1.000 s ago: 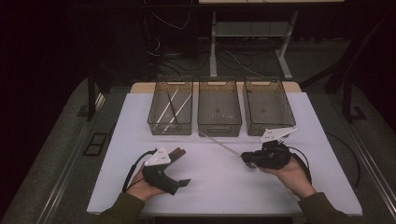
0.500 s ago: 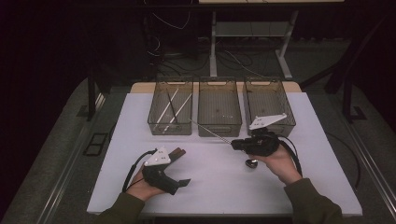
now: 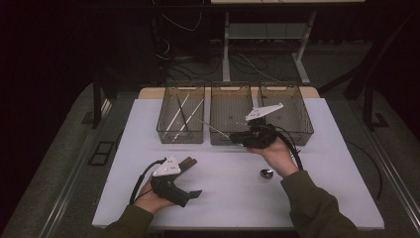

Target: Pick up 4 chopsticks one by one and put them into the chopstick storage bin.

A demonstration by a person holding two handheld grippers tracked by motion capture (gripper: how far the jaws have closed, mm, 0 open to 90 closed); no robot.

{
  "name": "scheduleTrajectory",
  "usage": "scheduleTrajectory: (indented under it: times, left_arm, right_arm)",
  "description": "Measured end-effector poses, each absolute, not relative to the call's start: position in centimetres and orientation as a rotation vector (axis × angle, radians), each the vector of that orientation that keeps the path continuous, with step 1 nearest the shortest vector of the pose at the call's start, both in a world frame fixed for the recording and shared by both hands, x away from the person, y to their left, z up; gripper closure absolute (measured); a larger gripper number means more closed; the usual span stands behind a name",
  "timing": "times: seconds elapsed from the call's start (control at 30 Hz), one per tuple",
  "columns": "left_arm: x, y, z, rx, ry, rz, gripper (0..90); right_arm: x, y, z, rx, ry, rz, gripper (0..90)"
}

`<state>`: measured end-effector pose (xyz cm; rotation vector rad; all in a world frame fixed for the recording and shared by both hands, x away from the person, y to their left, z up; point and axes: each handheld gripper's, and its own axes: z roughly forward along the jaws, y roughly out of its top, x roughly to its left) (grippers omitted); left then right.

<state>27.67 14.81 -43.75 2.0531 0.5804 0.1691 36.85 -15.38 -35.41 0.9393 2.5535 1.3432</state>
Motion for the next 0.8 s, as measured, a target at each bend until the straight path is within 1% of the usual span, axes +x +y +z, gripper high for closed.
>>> scheduleTrajectory:
  times: [0.43,0.8]
  left_arm:
    - [27.6,14.9,-43.6,2.057,0.578,0.162,0.0]
    - [27.7,14.9,-43.6,2.058,0.567,0.167,0.0]
  right_arm:
    - [40.8,-11.2,-34.1,1.017,2.51,1.266,84.9]
    - [44.7,-7.5,-34.7,1.141,2.48,1.183,84.9]
